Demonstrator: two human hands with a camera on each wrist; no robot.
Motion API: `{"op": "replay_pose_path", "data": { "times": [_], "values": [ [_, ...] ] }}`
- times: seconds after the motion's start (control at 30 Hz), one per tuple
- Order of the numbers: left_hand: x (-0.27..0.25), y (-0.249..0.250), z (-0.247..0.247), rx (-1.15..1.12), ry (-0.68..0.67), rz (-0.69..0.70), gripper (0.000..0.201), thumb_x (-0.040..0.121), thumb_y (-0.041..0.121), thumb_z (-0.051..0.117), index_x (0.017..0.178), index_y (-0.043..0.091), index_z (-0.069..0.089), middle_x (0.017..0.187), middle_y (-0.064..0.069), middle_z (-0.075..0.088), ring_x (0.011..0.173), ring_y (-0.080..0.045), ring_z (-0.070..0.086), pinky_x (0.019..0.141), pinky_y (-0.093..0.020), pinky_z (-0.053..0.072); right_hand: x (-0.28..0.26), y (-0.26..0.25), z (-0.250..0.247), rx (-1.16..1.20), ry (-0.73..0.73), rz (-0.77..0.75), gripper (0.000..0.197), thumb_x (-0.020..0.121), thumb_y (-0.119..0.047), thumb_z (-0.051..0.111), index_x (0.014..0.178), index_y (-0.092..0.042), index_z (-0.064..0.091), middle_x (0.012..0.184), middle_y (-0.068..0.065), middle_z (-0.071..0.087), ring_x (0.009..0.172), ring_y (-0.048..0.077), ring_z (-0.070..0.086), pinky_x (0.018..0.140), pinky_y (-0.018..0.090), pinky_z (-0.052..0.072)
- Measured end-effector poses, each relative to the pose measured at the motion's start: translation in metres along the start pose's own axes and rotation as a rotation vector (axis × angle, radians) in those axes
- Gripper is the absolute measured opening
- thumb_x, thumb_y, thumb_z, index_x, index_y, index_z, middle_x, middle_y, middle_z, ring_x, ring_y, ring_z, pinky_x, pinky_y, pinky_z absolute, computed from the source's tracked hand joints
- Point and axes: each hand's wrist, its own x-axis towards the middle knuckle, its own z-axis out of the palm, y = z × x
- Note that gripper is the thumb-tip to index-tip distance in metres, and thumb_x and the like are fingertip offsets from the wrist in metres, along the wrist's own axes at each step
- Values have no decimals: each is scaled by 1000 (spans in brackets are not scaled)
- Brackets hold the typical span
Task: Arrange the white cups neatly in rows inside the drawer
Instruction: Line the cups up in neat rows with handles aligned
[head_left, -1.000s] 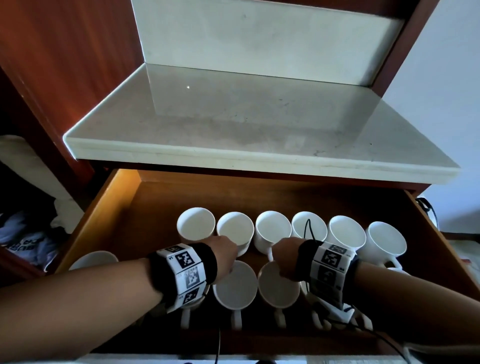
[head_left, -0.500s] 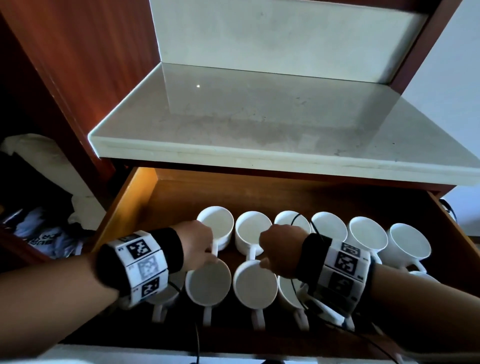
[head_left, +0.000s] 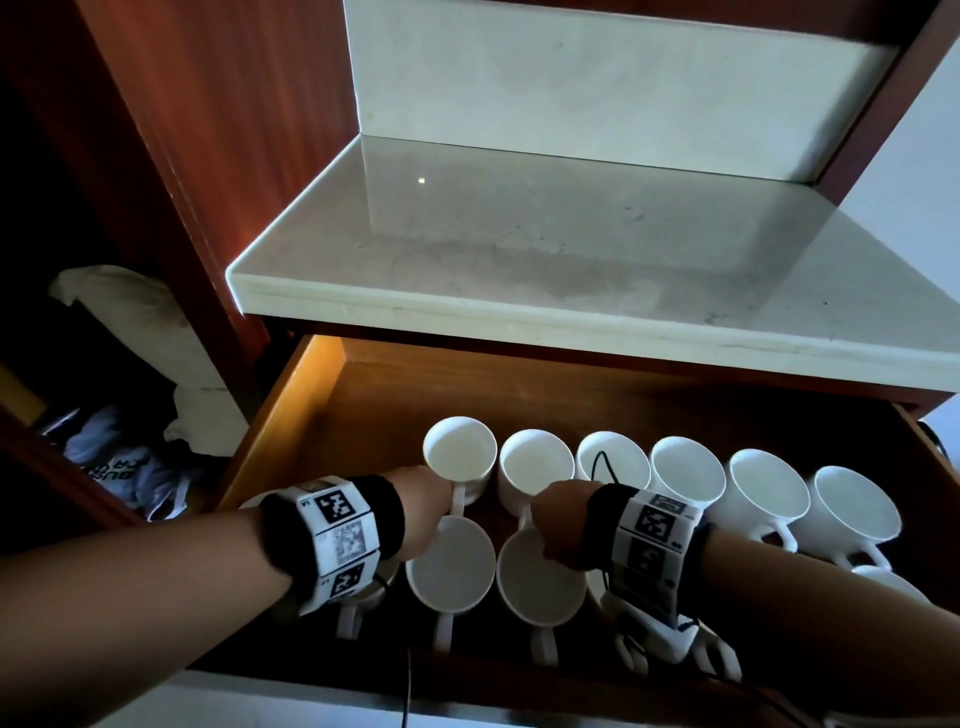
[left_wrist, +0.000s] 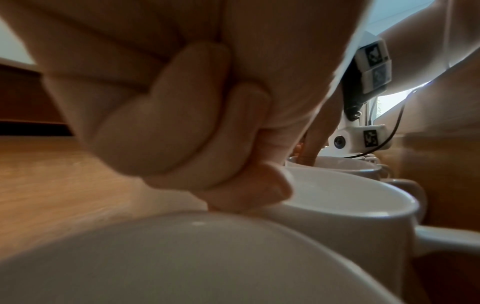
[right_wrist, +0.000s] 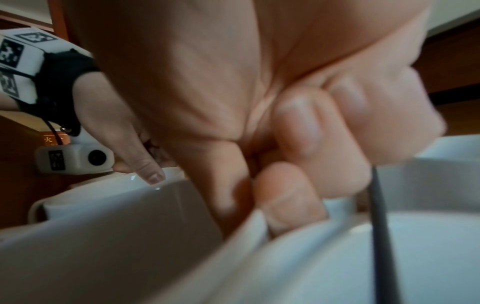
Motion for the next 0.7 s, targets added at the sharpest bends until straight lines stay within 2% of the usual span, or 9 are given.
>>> {"op": "replay_pose_path", "data": {
  "times": [0.17,0.3,0.37,0.43,0.47,0.57,0.6,0.63,0.7],
  "values": [
    [2,0,-1,-31,-11,-11,14,97,19,49,89,12,59,88,-6,57,77,-20,55,65,-26,40,0,2,-1,9,-3,-1,31,94,-21,55,116,-1,62,118,17,65,113,31,61,89,35,48],
    [0,2,-2,-70,-23,-17,19,97,19,52,101,6,65,87,-6,57,83,-22,60,66,-26,42,-2,4,-3,30,-12,2,35,93,-27,56,115,0,63,117,16,66,112,30,62,88,35,49],
    [-1,3,-3,-74,-44,-17,19,97,18,53,102,6,66,86,-7,61,86,-24,63,67,-26,42,-4,4,-4,20,-9,3,36,93,-28,57,115,0,63,117,16,66,111,30,62,87,35,49],
    [-4,2,-7,-66,-59,-4,17,96,20,55,97,8,66,78,-4,60,82,-23,62,66,-26,43,-7,2,-7,3,8,9,36,92,-29,58,115,-1,63,117,15,66,110,29,63,86,35,49],
    [-7,2,-10,-71,-53,10,19,96,23,55,96,8,66,80,-5,63,83,-24,62,66,-27,42,-10,1,-10,-1,34,21,35,92,-29,58,114,-2,63,117,14,66,110,29,63,85,35,49],
    [-17,-10,-22,-121,11,29,33,98,32,51,105,4,66,105,-11,68,100,-28,62,70,-26,38,-15,-6,-24,30,192,35,31,93,-30,55,111,-6,62,115,12,65,107,30,64,82,34,49],
    [-20,-18,-25,-103,8,19,33,98,32,50,104,4,66,105,-10,67,100,-27,62,71,-26,38,-13,-11,-30,58,247,15,32,94,-33,53,111,-7,62,114,11,65,105,30,64,79,34,48],
    [-22,-27,-26,-70,-22,0,31,98,32,51,97,5,66,100,-9,68,95,-27,62,71,-27,40,-12,-15,-35,89,283,-7,34,94,-36,52,110,-8,62,113,11,65,103,30,64,76,33,46],
    [-22,-44,-25,-1,-95,-39,32,96,32,54,73,10,57,73,-3,59,76,-25,57,66,-30,41,-6,-27,-41,108,299,-56,37,93,-39,53,111,-8,61,111,13,66,103,31,65,75,33,47]
  ]
}}
